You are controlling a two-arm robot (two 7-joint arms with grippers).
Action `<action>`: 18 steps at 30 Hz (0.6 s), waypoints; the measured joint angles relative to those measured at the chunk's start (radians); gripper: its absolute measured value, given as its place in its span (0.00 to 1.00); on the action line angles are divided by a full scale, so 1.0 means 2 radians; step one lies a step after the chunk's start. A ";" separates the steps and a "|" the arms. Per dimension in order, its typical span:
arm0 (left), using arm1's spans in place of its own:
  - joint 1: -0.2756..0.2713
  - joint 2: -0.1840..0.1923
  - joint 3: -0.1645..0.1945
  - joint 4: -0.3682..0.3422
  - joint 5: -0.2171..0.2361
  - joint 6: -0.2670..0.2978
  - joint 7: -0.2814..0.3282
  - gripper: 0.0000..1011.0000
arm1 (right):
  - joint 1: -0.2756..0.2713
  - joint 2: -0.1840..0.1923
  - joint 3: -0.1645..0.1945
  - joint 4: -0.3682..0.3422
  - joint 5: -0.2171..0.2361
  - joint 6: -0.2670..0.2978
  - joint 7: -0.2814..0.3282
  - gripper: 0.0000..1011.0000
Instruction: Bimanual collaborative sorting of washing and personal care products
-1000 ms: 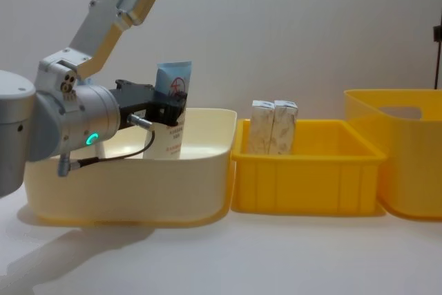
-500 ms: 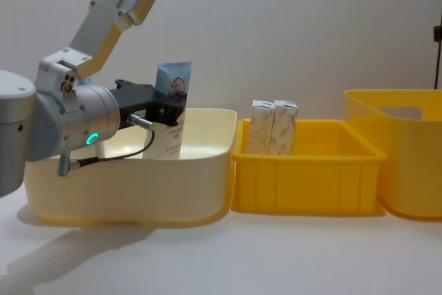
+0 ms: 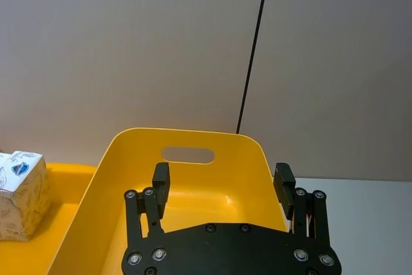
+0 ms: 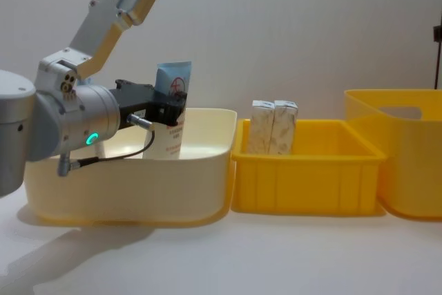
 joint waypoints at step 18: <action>-0.006 0.002 0.000 -0.002 0.009 -0.017 -0.009 0.20 | 0.000 0.000 0.000 0.000 0.000 0.000 0.000 0.99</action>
